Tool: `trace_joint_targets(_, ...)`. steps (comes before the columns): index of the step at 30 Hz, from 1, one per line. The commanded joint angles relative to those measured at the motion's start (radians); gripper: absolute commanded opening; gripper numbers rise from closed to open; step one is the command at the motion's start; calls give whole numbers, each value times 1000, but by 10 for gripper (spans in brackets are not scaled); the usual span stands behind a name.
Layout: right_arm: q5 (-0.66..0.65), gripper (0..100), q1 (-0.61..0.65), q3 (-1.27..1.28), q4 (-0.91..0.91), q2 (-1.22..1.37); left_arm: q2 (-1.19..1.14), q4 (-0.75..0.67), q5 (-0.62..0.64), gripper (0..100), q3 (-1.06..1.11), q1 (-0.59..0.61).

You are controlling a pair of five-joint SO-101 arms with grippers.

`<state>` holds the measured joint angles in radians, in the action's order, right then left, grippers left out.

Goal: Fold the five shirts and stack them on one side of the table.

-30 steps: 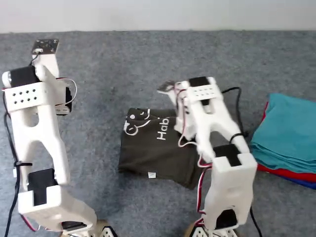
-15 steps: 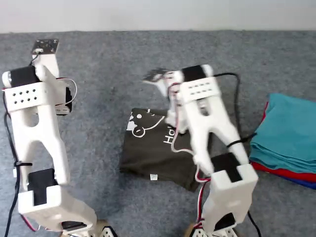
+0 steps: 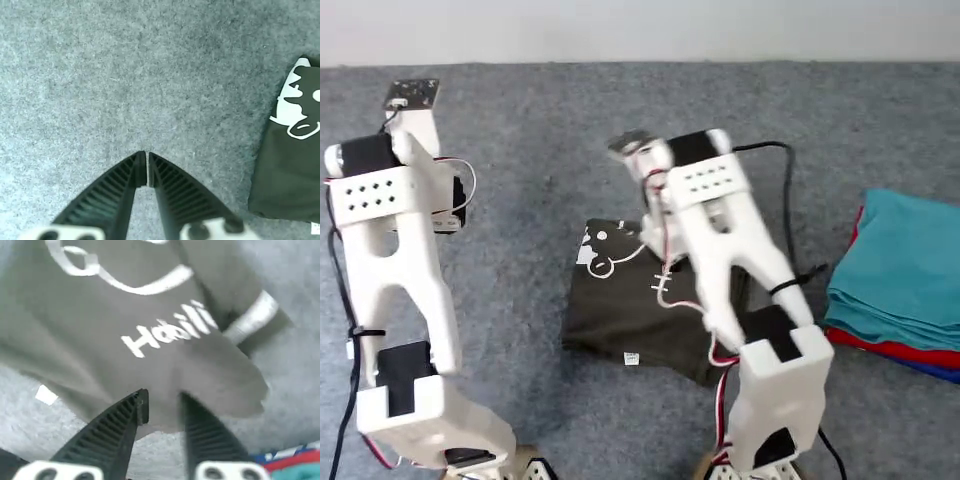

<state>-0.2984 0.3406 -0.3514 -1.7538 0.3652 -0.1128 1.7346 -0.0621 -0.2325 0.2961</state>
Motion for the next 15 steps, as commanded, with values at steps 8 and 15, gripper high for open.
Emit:
trace_joint_targets(8, 84, 254, -182, -25, 33, 27, 38, 17, 2, 14, -5, 0)
trace_joint_targets(15, 81, 250, -182, -26, 110, 199, 38, 17, 3, 14, -5, 2)
